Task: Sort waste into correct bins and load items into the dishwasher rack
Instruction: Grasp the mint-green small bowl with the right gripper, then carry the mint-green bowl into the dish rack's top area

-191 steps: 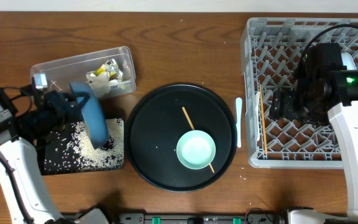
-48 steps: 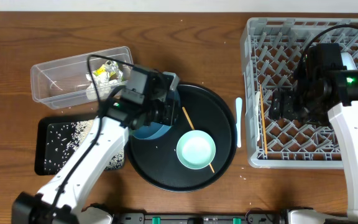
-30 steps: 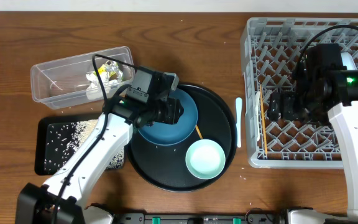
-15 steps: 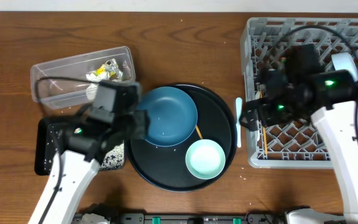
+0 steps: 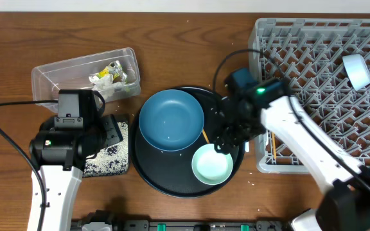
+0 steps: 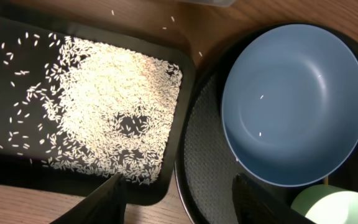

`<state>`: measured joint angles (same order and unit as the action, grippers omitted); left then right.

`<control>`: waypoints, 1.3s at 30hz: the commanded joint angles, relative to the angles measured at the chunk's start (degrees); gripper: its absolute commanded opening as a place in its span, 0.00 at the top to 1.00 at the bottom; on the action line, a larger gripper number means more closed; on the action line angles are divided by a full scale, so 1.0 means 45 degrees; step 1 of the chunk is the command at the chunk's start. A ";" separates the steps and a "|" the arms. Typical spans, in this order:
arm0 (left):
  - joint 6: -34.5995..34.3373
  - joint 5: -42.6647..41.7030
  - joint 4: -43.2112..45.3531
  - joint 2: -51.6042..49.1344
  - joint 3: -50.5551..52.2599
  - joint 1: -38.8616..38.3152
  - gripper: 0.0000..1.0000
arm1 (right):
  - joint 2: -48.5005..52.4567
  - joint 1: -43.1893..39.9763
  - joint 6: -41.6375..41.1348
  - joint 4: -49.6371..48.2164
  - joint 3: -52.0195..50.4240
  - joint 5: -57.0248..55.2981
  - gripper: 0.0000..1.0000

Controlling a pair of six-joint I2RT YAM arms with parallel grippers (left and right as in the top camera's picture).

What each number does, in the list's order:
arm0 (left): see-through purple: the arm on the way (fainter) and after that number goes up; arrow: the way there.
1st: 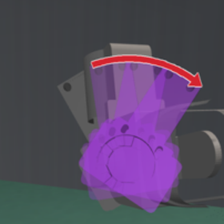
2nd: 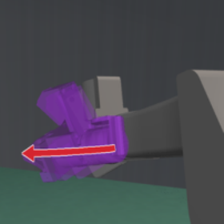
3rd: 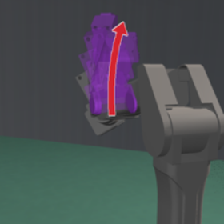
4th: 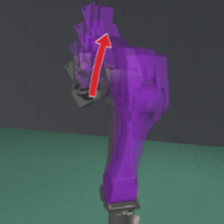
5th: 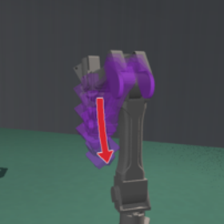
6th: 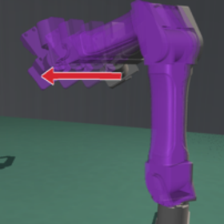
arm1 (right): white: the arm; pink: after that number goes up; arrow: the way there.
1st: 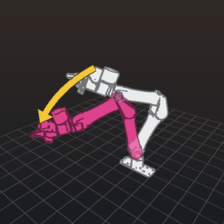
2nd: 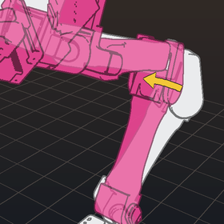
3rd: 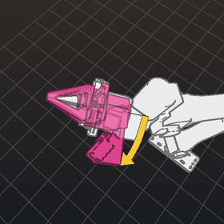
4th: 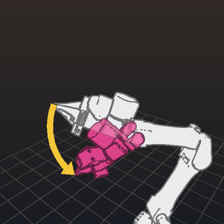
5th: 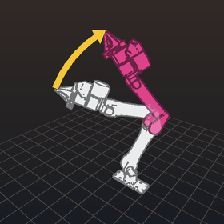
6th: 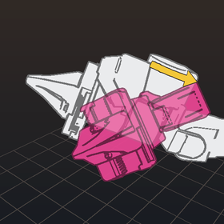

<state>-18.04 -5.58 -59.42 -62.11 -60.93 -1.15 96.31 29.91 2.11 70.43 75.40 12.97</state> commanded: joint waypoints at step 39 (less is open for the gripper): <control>-0.0160 0.0151 -0.0078 -0.0015 -0.0262 0.0073 0.41 | -0.2773 -0.2404 -0.1758 -0.3565 0.2064 -1.3007 0.99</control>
<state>-18.22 -5.58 -59.64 -62.15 -60.93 -1.15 83.18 22.02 -10.11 56.27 84.44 -34.72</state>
